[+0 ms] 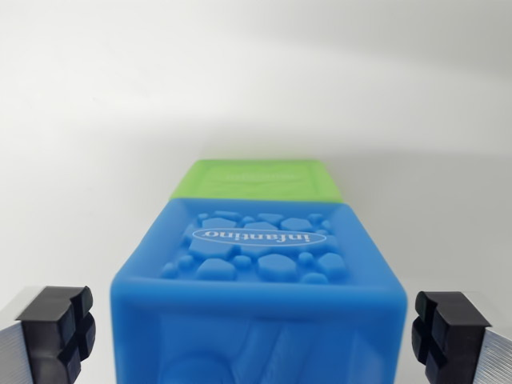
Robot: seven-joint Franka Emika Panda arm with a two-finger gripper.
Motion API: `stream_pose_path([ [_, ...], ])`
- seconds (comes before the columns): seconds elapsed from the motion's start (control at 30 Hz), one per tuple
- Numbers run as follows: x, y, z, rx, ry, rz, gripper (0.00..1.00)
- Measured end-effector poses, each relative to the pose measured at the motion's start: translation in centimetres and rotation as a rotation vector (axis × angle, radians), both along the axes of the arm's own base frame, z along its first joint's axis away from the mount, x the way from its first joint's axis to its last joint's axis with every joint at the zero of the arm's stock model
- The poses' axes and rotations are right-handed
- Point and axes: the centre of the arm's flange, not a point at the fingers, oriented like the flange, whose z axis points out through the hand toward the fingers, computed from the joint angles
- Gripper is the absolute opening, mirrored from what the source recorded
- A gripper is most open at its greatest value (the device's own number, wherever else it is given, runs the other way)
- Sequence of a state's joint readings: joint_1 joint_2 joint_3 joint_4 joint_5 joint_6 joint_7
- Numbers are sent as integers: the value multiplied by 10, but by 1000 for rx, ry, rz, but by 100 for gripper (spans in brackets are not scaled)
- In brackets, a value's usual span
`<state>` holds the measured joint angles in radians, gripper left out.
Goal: Stack cube
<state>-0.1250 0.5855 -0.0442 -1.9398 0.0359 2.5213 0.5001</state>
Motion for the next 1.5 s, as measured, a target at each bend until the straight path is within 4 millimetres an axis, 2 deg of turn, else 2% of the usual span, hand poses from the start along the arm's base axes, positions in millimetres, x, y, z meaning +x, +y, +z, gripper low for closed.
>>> stream_pose_path([
  [0.37,1,0,29,2,-2,0,100],
  [0.77,0,0,71,4,-4,-1,100],
  [1.5,0,0,165,6,-5,1,100],
])
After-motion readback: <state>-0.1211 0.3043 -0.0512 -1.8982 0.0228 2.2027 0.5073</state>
